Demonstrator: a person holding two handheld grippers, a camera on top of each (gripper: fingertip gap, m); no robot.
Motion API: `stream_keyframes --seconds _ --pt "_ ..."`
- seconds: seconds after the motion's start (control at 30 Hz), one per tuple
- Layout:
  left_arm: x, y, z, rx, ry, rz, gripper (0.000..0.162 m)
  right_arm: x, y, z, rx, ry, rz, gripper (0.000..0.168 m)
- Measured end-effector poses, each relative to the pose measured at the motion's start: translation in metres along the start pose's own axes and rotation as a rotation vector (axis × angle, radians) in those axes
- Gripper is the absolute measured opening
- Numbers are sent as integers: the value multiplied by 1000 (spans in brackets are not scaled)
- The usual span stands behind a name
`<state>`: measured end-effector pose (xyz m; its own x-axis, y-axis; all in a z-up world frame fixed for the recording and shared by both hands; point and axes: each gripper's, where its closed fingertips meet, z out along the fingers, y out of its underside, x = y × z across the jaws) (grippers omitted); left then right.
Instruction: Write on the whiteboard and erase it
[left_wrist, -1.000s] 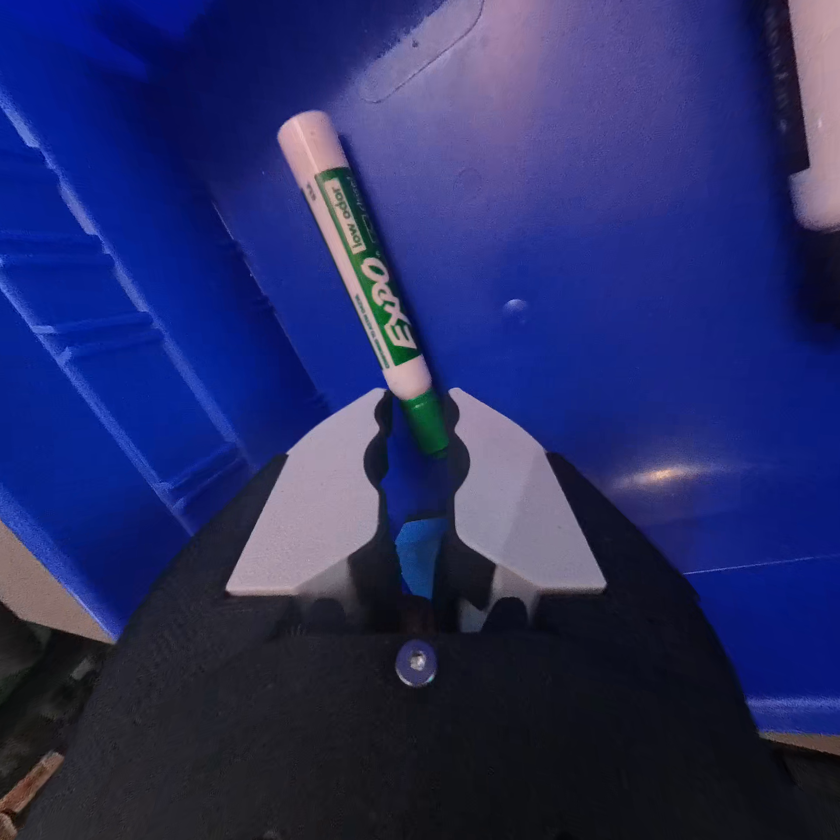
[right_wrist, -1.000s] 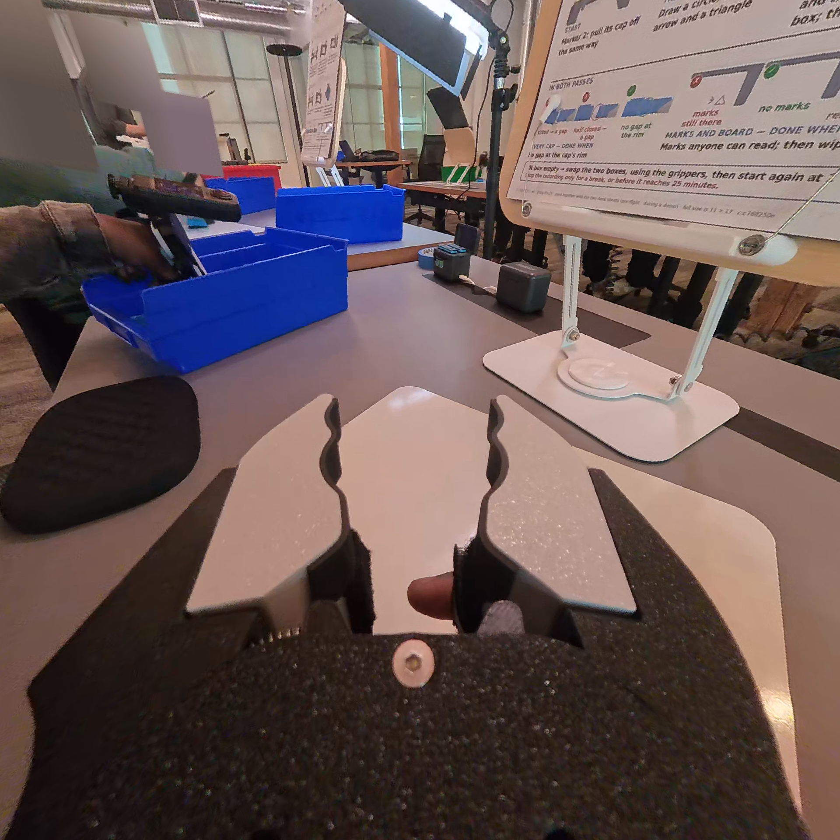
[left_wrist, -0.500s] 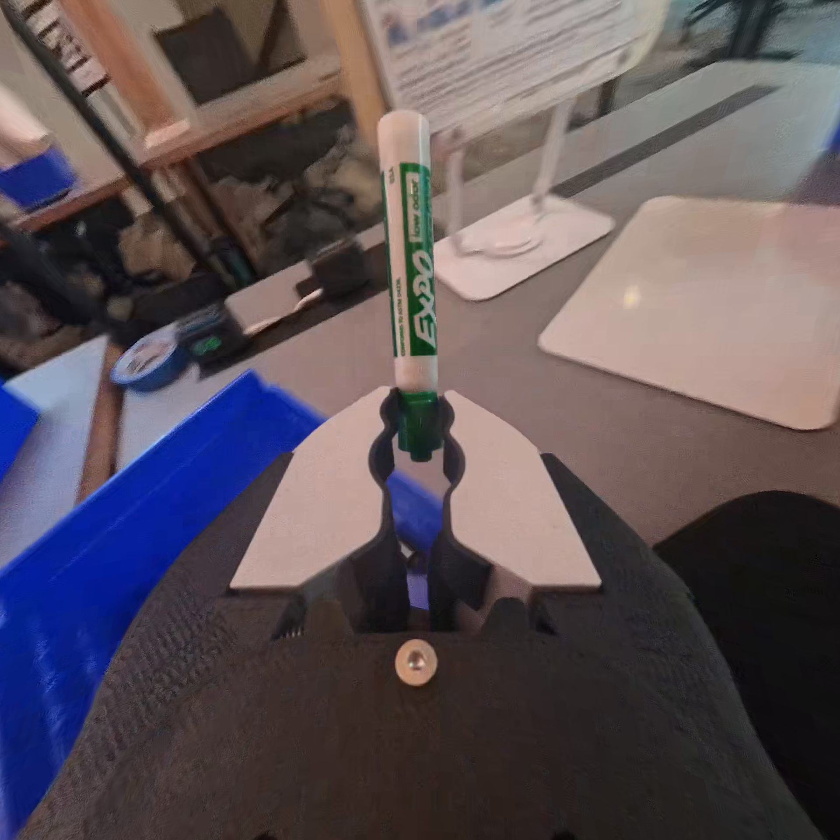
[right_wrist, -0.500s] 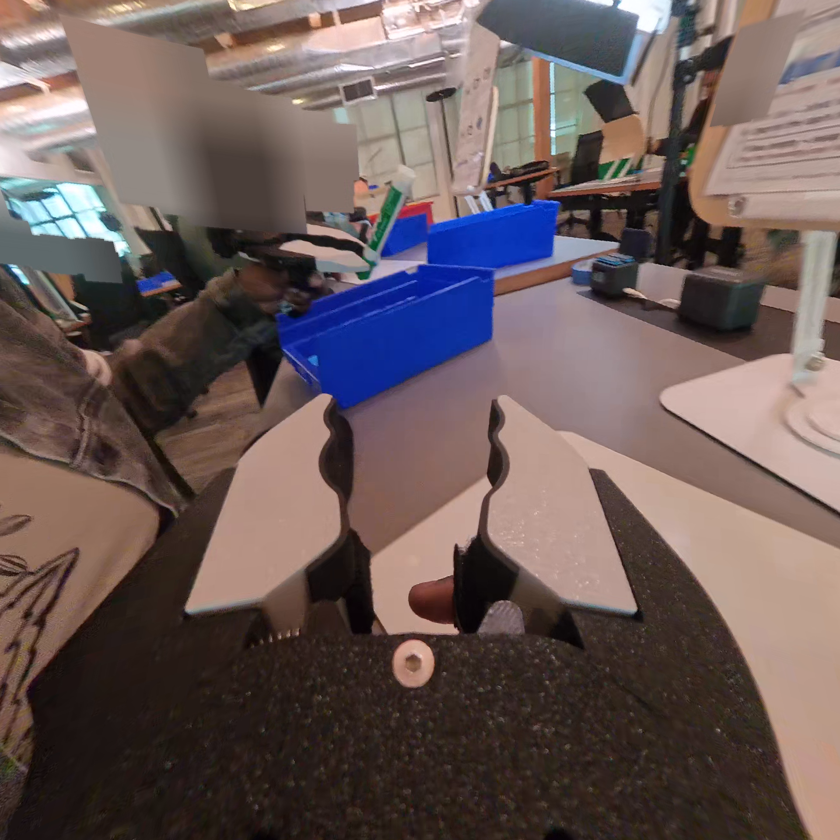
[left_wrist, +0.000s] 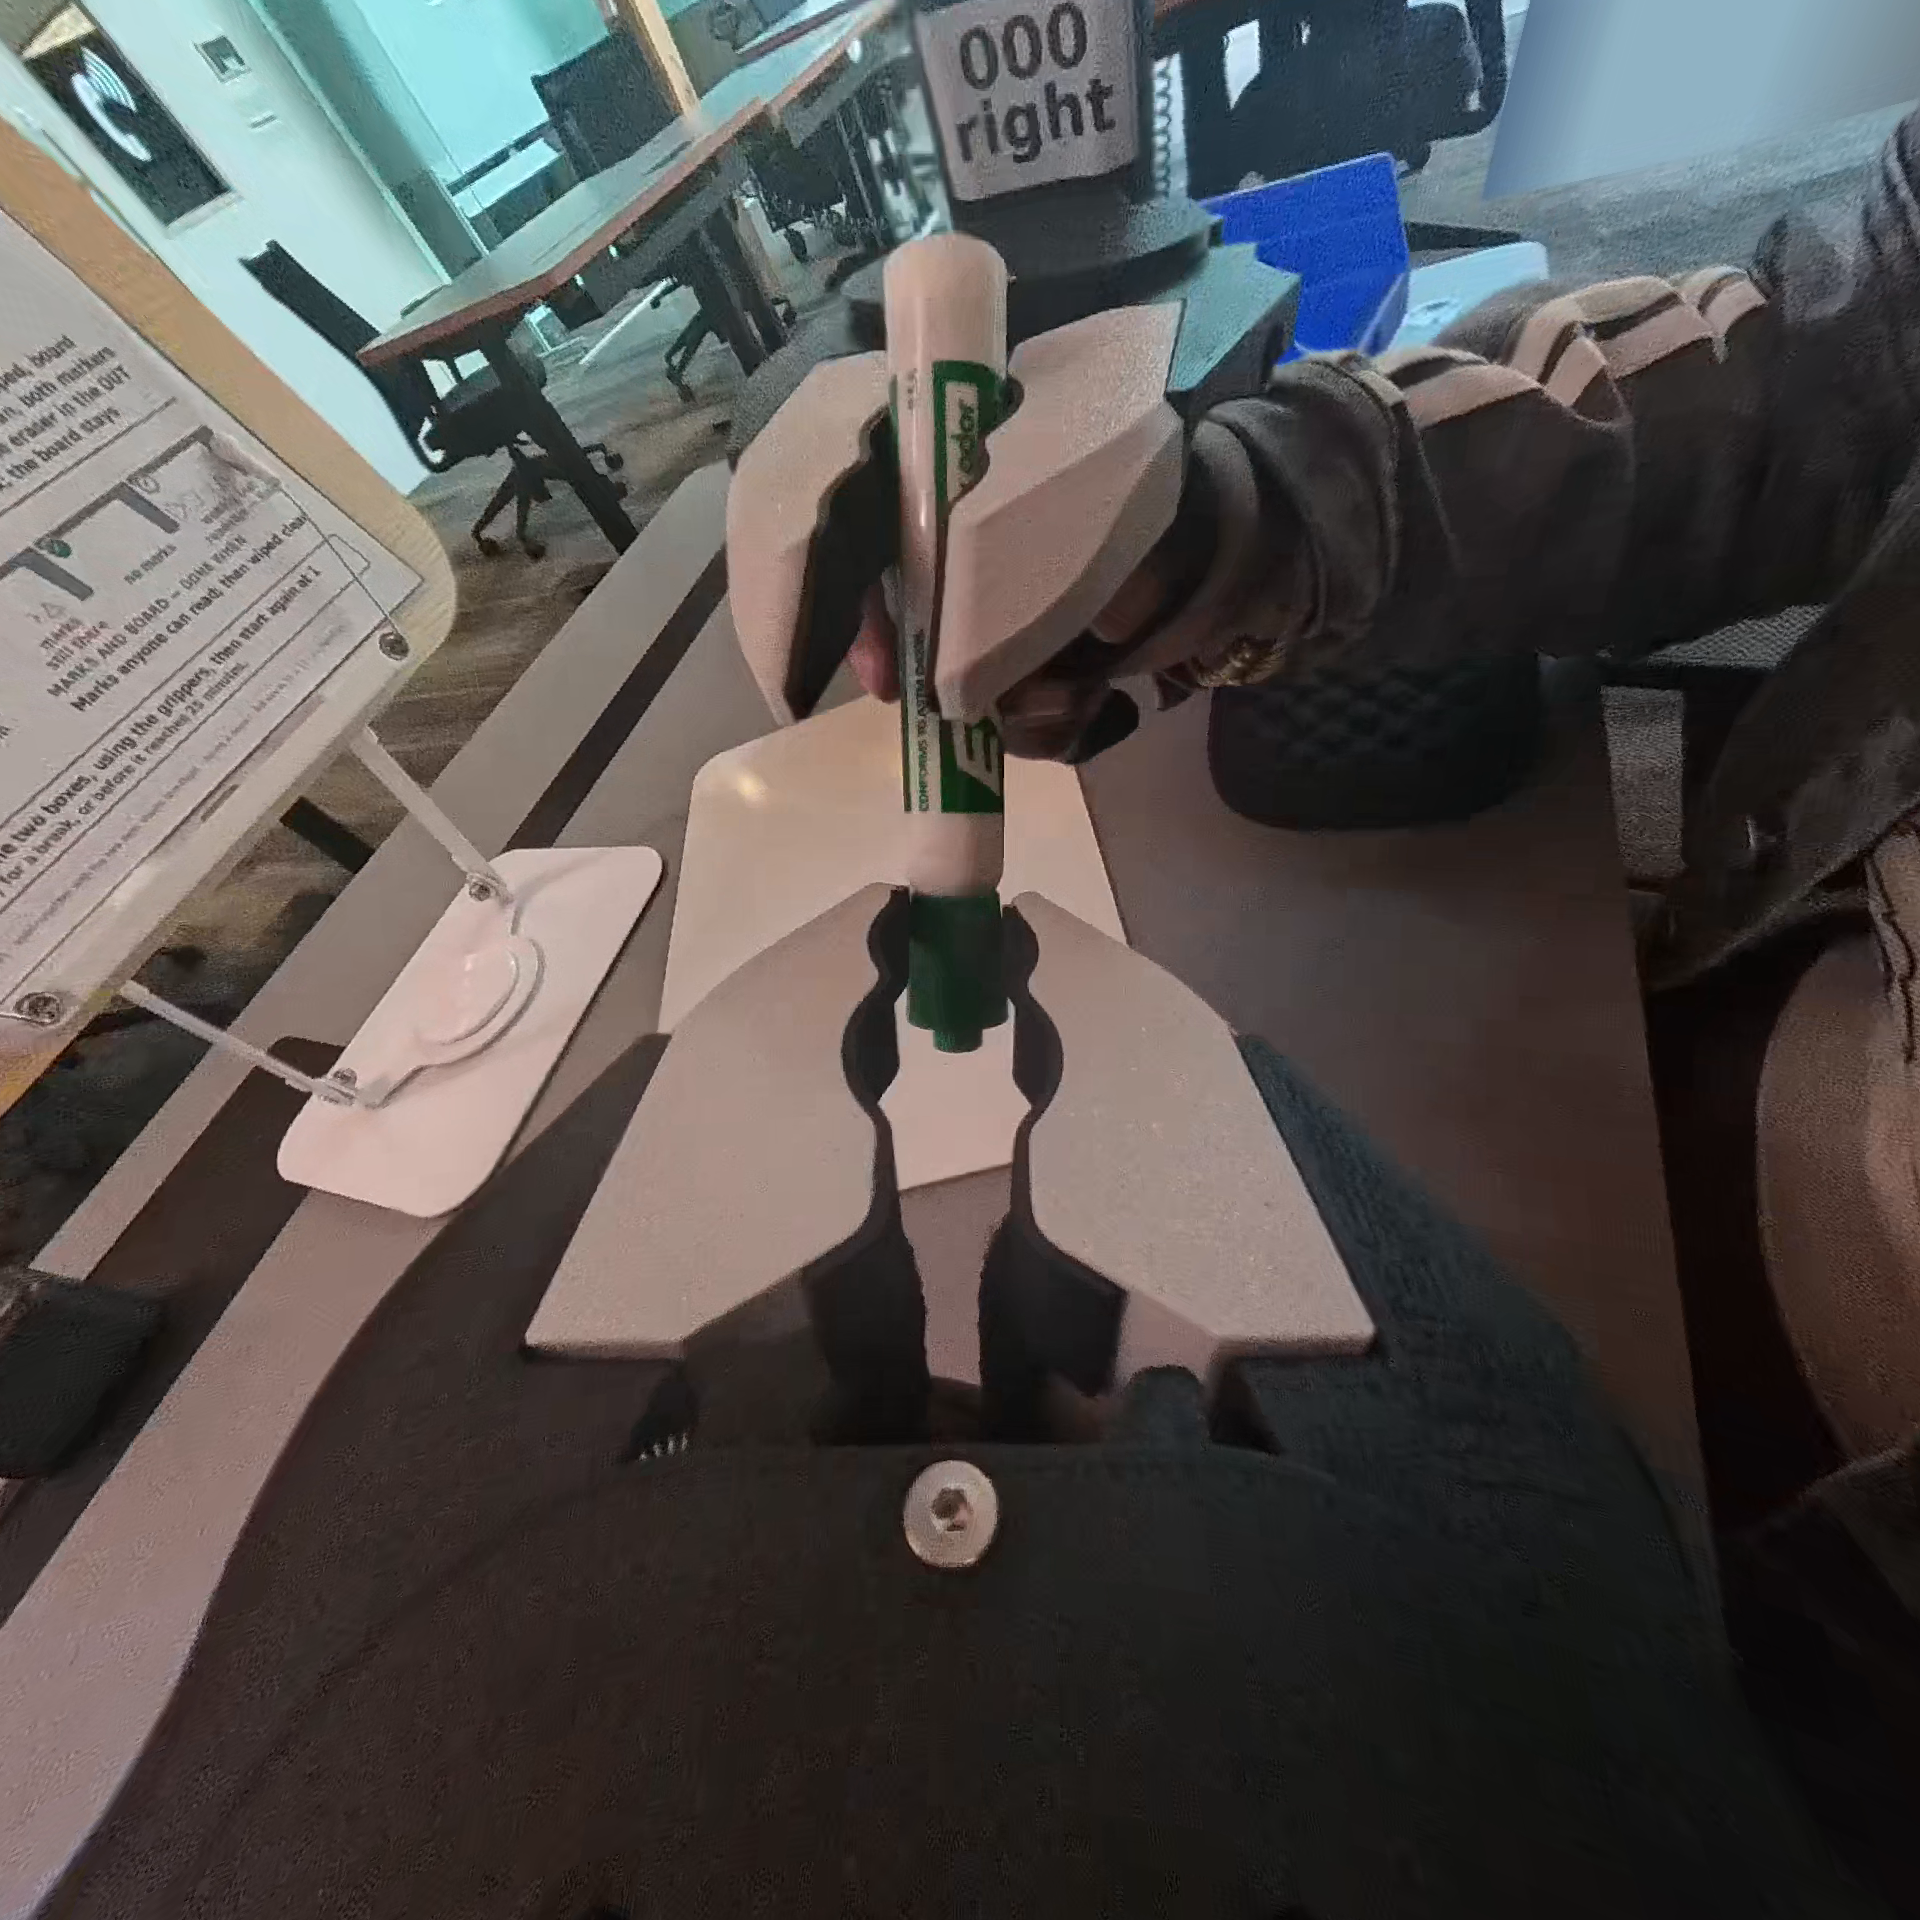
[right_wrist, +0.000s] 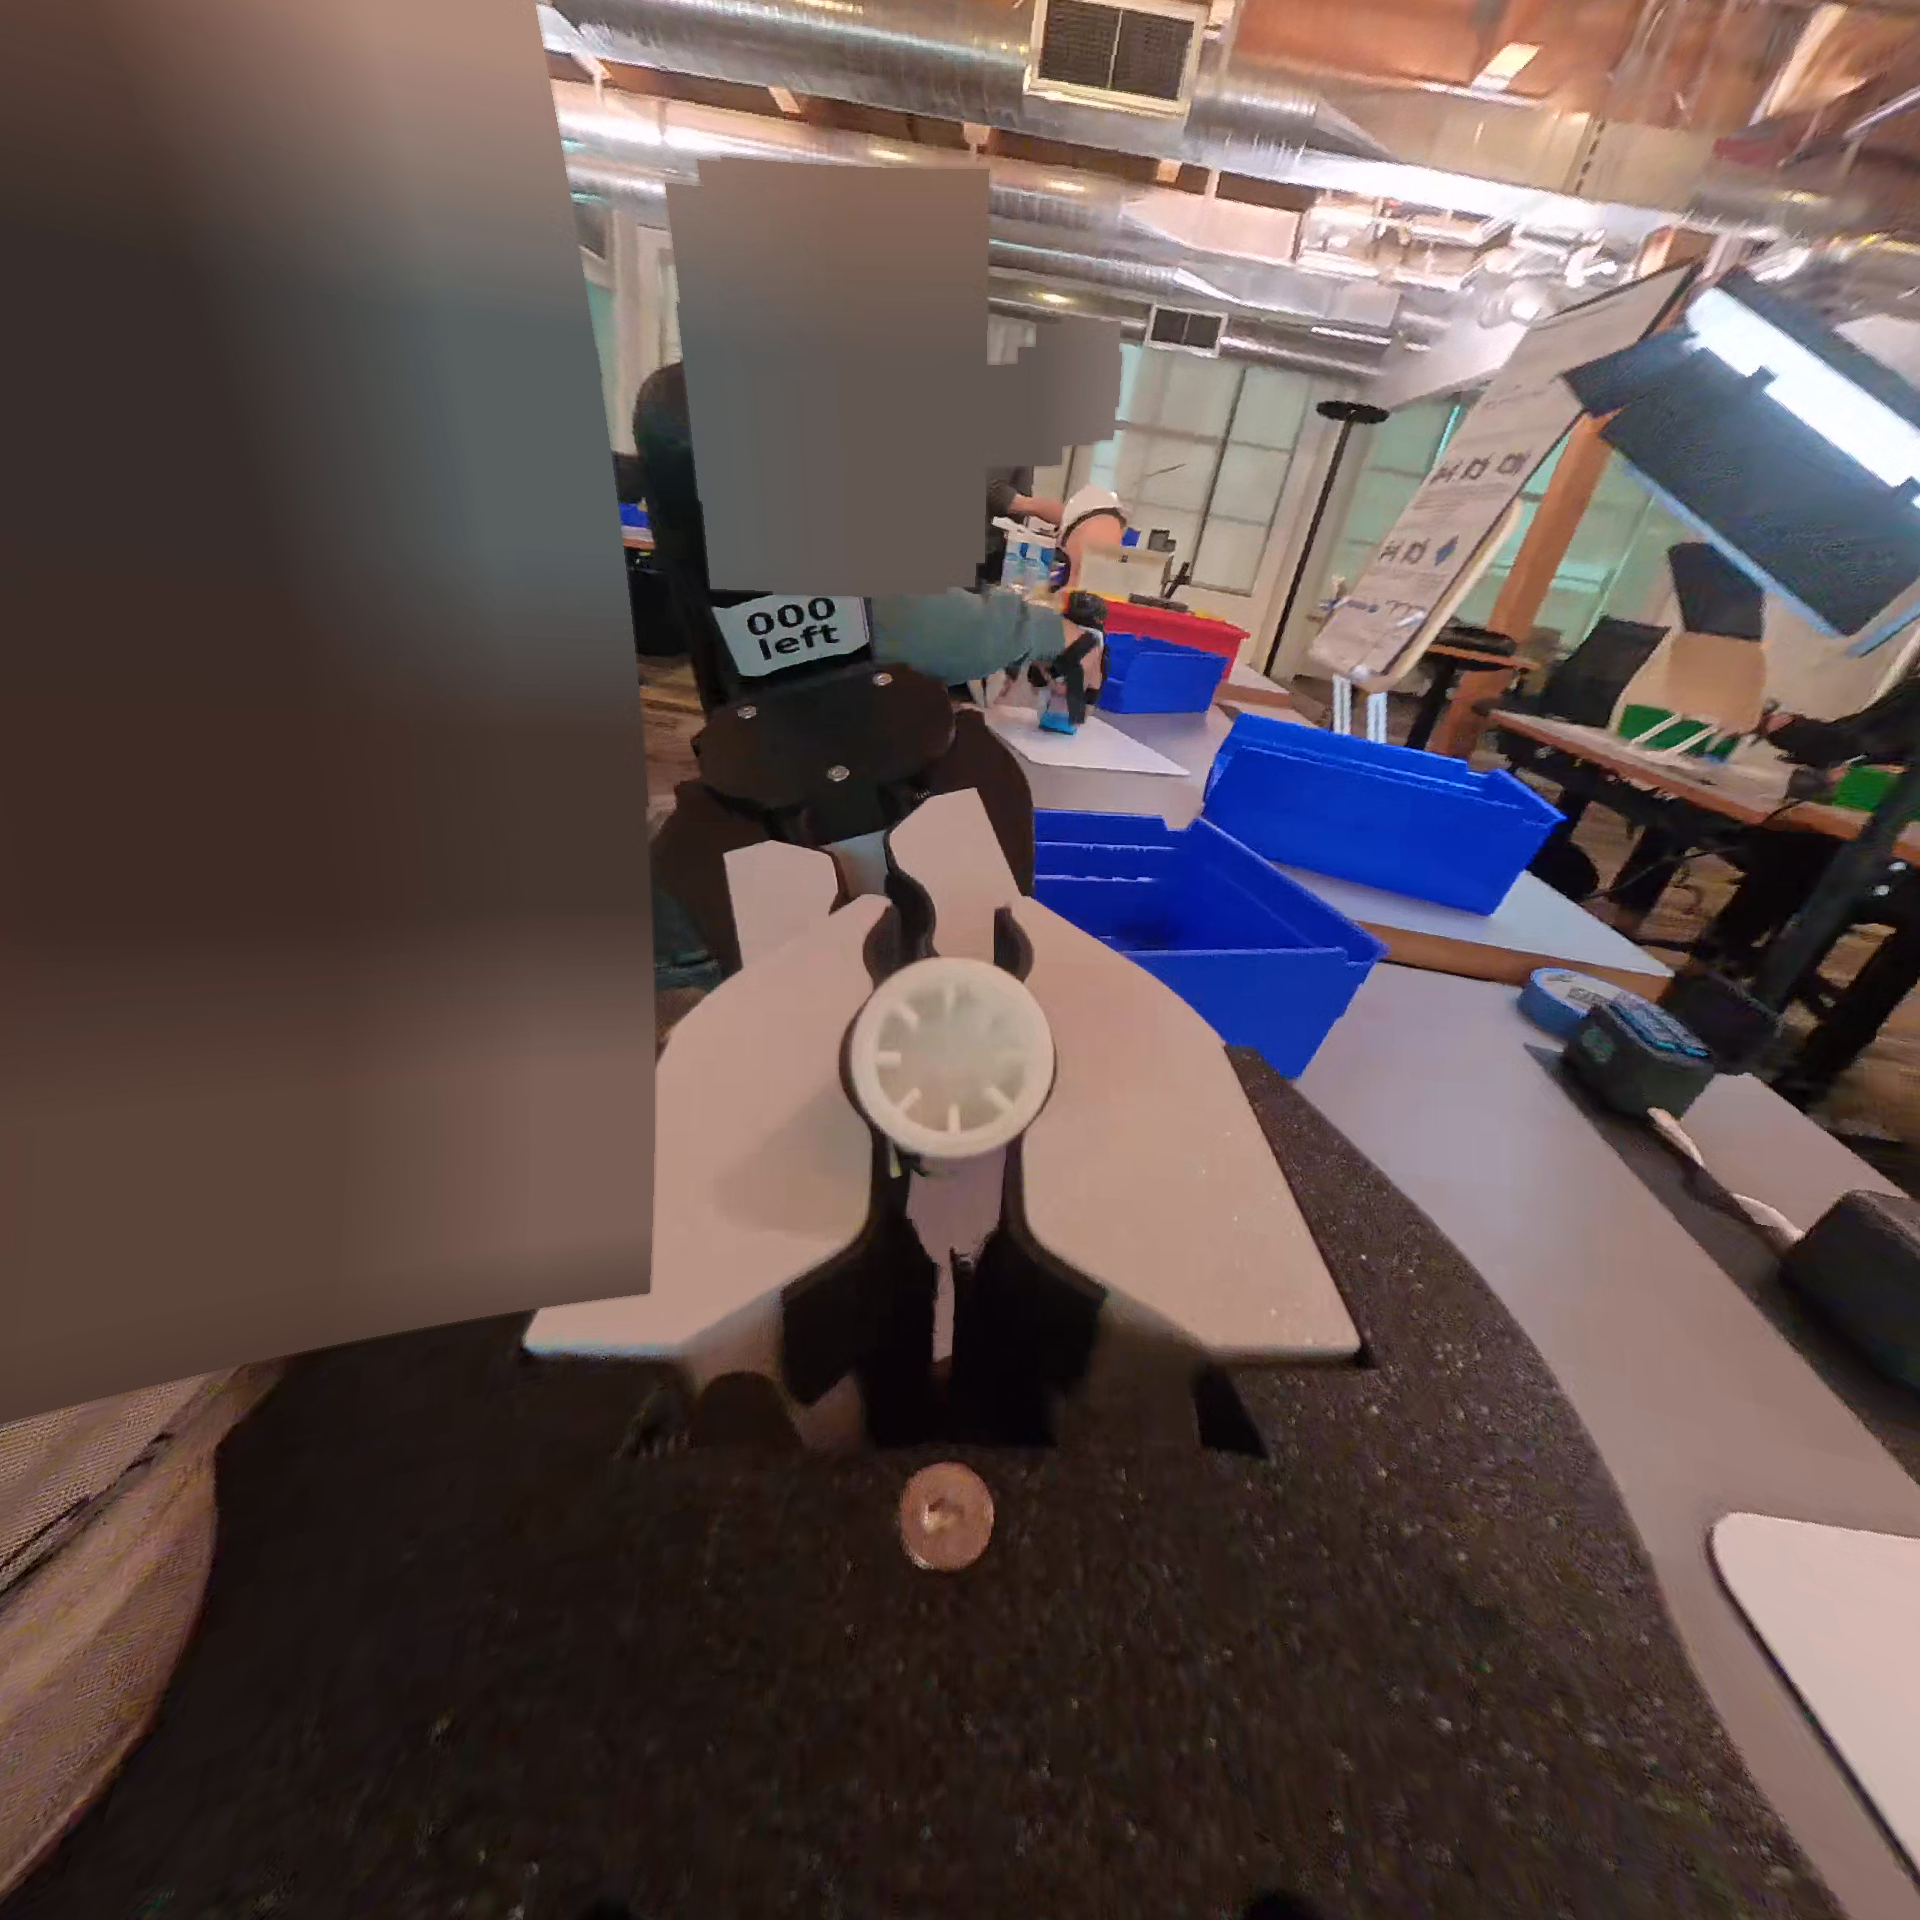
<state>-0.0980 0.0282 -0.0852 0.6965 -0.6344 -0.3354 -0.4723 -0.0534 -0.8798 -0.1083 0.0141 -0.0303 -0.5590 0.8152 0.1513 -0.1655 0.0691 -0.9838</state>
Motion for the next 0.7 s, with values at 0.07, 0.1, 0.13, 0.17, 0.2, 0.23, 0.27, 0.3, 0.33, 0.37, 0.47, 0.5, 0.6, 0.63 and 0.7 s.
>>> stream_keyframes --seconds 0.07,0.1,0.13,0.17,0.2,0.23,0.27,0.3,0.33,0.37,0.47,0.5,0.6,0.63,0.7 --pt "0 -4 7 23 -18 -1 18 3 -3 -11 38 63 18 17" --pt "0 -4 12 24 -17 2 23 5 -4 -17 62 97 38 17" --pt "1 -4 18 21 -15 9 34 8 -6 -24 95 132 64 17" --pt "2 -3 25 19 -15 17 40 8 -7 -31 129 160 93 17" --pt "4 -4 32 29 -14 27 42 9 -7 -37 158 185 121 17" --pt "8 -7 39 45 -2 37 42 8 -6 -42 180 206 140 17" --pt "13 -9 45 53 16 50 42 6 -5 -47 194 221 151 17" --pt "16 -8 52 47 30 64 40 5 -3 -51 205 234 157 17" --pt "18 -7 58 37 36 82 33 3 -3 -55 216 242 163 17" --pt "18 -7 62 36 34 99 21 2 -2 -59 228 252 169 17" --pt "25 -4 70 17 89 112 17 0 2 -68 223 277 176 17" --pt "27 -2 72 0 103 121 17 -1 4 -70 214 282 178 17" --pt "27 4 77 -45 104 172 18 1 10 -74 186 306 180 17" --pt "27 5 79 -54 108 184 17 1 12 -75 172 312 178 17" --pt "27 9 82 -77 109 161 16 2 16 -75 125 341 153 17"
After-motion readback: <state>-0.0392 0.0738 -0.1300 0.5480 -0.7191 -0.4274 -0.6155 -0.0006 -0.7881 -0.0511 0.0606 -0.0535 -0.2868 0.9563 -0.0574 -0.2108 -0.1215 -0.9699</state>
